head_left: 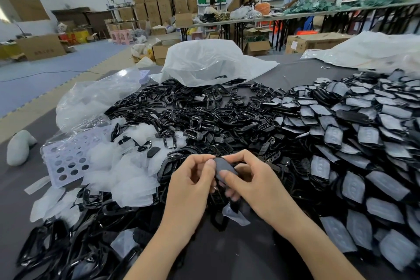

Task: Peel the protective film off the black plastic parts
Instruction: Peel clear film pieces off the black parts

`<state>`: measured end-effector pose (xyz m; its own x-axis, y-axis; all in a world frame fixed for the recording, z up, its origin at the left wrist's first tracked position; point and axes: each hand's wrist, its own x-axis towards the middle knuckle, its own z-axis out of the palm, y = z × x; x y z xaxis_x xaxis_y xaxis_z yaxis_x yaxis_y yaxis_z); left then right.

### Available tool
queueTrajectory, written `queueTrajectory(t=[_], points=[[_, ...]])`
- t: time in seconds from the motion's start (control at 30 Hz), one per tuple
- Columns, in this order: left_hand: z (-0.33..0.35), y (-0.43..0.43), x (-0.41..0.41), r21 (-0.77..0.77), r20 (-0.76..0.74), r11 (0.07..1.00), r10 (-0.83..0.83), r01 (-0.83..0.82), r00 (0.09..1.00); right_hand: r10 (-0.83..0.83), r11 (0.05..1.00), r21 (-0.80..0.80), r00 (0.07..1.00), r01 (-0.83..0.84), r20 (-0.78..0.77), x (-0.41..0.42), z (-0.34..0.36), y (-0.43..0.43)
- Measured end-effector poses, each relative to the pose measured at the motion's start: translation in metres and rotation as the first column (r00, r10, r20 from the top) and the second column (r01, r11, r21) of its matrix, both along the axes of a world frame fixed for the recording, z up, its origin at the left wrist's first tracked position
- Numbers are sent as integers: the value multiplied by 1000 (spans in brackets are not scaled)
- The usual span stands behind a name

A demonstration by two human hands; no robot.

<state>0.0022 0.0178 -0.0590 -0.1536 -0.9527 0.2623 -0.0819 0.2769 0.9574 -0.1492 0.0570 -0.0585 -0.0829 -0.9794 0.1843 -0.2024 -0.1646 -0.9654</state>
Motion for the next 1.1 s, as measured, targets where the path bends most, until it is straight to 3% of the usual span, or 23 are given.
queueTrajectory(t=[0.13,0.23,0.3,0.37,0.43,0.5,0.57,0.67,0.73,0.9,1.0,1.1], points=[[4,3,2,-7,29,1000,13,-13,999,7,1000,-29,994,-10,-107,0,5,2],[8,1,13,-84,105,995,71,-62,992,-214,964,-141,973,224,83,-28,28,-14],[11,-7,25,-147,170,985,115,-91,979,-405,869,-168,865,465,295,-60,49,-30],[14,-18,41,-208,254,970,178,-126,951,-523,783,-82,724,616,449,-83,61,-40],[17,-35,57,-270,373,949,257,-161,891,-589,753,24,658,657,469,-89,58,-43],[18,-56,72,-335,528,925,342,-179,778,-604,772,44,711,634,359,-80,44,-40],[20,-77,82,-371,691,913,394,-171,606,-556,823,4,803,569,214,-62,28,-33],[22,-97,85,-310,894,943,332,-119,301,-451,891,-60,892,449,-29,-31,12,-27],[25,-105,84,-260,944,961,273,-93,187,-398,917,-100,903,386,-163,-12,12,-29],[29,-110,79,-273,958,961,276,-49,83,-251,965,-190,860,183,-444,27,31,-70],[30,-109,84,-293,940,953,302,-74,158,-212,974,-192,757,117,-618,50,40,-109],[29,-108,97,-337,895,937,349,-93,278,-102,995,-83,638,59,-764,74,41,-143]])
